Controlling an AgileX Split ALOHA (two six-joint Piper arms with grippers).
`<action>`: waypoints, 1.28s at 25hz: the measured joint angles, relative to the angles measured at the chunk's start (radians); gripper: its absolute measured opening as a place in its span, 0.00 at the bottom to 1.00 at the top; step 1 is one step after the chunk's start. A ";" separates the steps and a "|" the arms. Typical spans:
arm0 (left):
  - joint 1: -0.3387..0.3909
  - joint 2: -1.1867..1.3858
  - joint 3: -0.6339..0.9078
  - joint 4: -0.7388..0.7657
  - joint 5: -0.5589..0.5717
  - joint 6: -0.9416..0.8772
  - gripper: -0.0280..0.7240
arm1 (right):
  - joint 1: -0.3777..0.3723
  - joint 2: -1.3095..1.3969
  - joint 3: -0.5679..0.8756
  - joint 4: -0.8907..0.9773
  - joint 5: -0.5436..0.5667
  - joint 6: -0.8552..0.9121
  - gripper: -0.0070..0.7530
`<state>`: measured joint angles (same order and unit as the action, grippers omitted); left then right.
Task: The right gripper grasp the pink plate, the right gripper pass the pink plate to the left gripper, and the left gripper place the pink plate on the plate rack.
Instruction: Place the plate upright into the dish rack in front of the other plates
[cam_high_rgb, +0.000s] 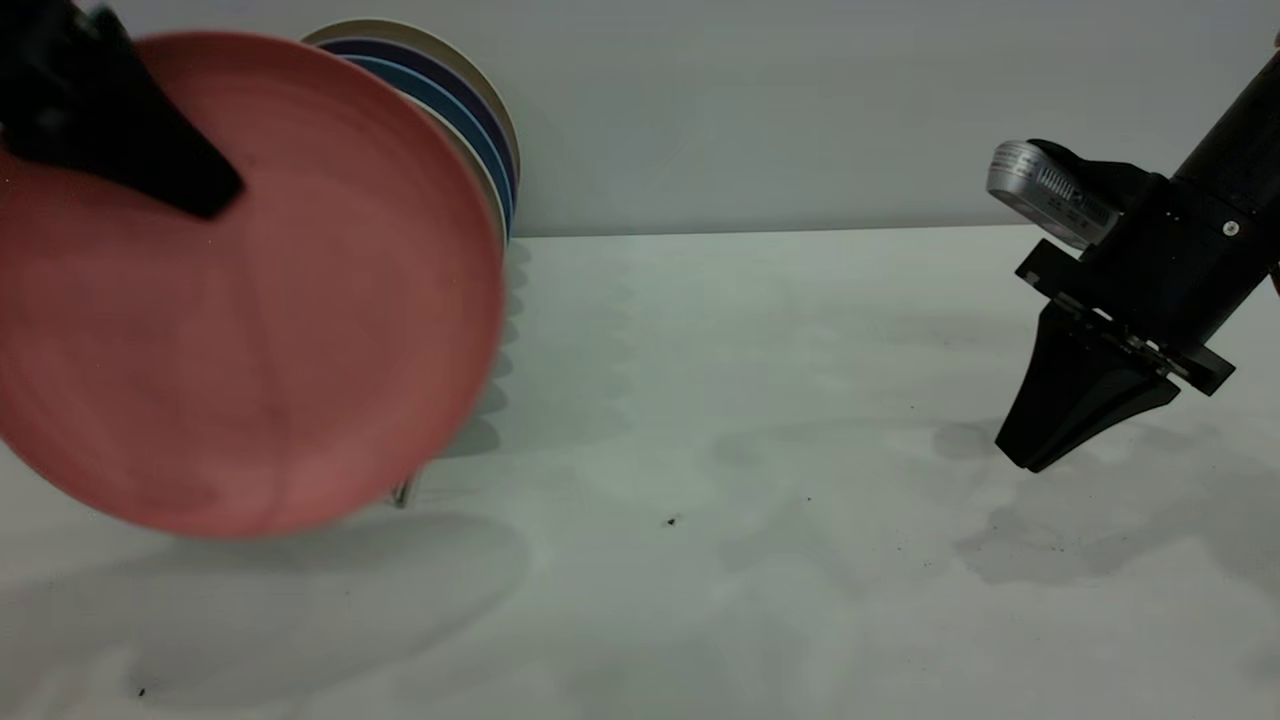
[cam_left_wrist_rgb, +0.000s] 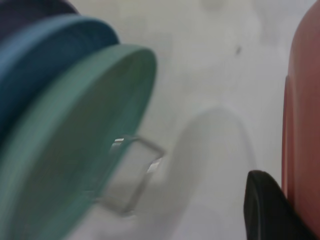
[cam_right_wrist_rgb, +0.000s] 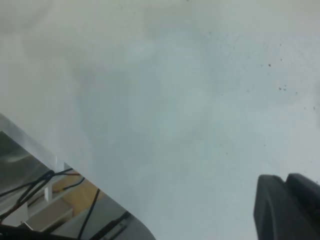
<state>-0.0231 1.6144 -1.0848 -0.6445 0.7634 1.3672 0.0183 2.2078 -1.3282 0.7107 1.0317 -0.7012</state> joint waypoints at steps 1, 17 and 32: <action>0.000 0.000 -0.028 0.039 0.016 0.037 0.21 | 0.000 0.000 0.000 0.000 0.000 0.000 0.03; 0.000 0.006 -0.172 0.113 0.066 0.488 0.21 | 0.000 0.000 0.000 0.000 -0.001 -0.006 0.03; 0.000 0.035 -0.175 0.113 0.025 0.545 0.21 | 0.000 -0.002 0.000 -0.008 -0.020 -0.050 0.60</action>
<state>-0.0231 1.6498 -1.2597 -0.5316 0.7880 1.9122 0.0183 2.2059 -1.3282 0.7028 1.0117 -0.7510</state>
